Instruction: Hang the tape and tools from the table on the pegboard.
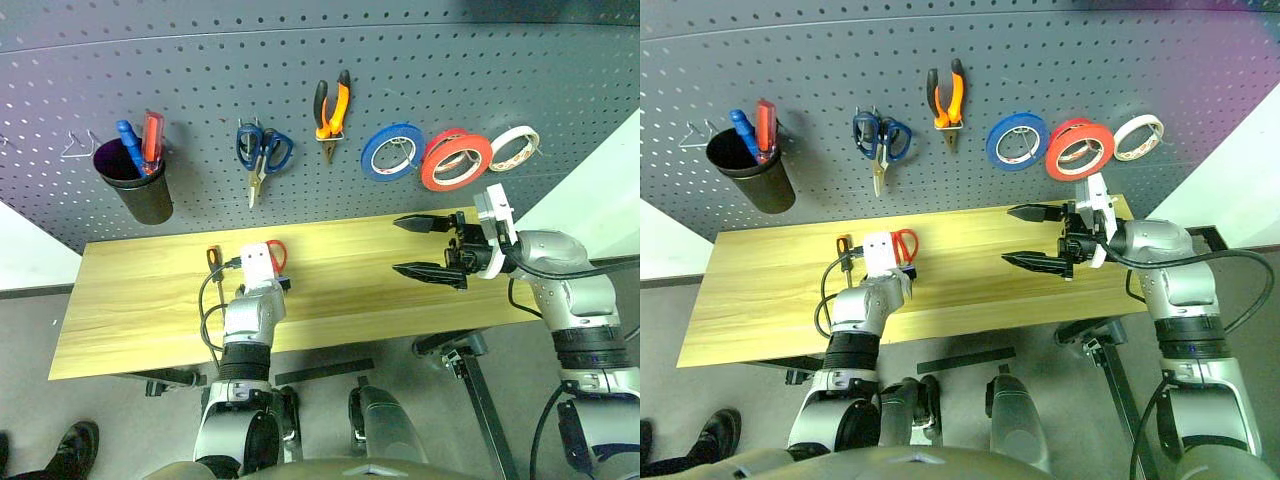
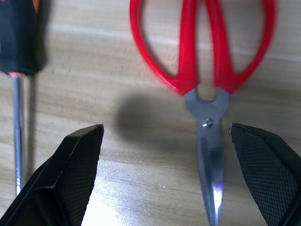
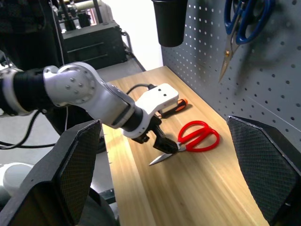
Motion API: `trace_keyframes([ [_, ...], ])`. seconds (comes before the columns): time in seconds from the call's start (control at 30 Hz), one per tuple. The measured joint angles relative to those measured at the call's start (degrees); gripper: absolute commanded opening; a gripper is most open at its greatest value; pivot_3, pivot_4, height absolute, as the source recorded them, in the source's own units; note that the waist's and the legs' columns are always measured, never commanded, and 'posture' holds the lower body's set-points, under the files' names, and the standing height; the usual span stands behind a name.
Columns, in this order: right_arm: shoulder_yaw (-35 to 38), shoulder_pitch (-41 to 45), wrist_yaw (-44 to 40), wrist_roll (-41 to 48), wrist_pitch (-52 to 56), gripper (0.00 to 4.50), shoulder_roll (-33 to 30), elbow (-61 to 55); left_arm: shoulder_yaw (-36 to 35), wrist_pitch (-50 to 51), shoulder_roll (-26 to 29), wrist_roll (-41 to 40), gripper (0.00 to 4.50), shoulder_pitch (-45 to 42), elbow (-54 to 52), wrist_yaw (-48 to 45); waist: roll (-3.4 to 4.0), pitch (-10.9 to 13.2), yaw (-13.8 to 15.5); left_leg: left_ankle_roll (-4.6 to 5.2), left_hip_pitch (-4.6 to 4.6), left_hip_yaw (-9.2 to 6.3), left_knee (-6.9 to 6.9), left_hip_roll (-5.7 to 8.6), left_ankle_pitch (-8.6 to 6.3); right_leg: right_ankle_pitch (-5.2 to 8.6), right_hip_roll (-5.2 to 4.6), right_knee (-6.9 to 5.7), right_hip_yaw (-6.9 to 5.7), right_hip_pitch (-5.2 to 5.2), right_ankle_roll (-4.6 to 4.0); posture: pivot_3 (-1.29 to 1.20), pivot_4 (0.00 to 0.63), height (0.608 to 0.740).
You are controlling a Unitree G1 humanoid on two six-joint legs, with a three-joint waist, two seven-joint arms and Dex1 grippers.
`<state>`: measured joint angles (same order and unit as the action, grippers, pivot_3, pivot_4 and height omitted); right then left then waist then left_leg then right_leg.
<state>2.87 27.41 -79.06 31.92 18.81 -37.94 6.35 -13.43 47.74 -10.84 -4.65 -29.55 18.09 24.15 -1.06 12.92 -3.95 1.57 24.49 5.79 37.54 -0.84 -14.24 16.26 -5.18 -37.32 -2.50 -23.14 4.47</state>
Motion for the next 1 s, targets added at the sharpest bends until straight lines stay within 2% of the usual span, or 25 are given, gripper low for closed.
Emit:
trace_keyframes([
  [0.33,0.71,-0.35,-1.34,1.59,1.66,4.48,-1.59,-1.88,-0.3,-4.43,1.42,-1.24,4.5,-3.89,6.36,-0.46,-0.03,0.38,-0.19,0.02,0.0,0.07,-0.23,0.0,-0.02,0.0,-0.03,0.18,0.0,-0.08,0.0,-0.27,0.263,0.74],
  [1.0,0.72,-1.08,-0.21,1.54,1.87,4.48,-1.74,-2.2,-0.31,-6.14,1.81,-2.43,4.5,-5.11,9.58,-0.84,-0.06,0.68,-0.25,0.02,-0.01,0.11,-0.3,0.0,-0.02,0.0,-0.08,0.22,0.0,-0.11,-0.01,-0.28,0.274,0.74],
])
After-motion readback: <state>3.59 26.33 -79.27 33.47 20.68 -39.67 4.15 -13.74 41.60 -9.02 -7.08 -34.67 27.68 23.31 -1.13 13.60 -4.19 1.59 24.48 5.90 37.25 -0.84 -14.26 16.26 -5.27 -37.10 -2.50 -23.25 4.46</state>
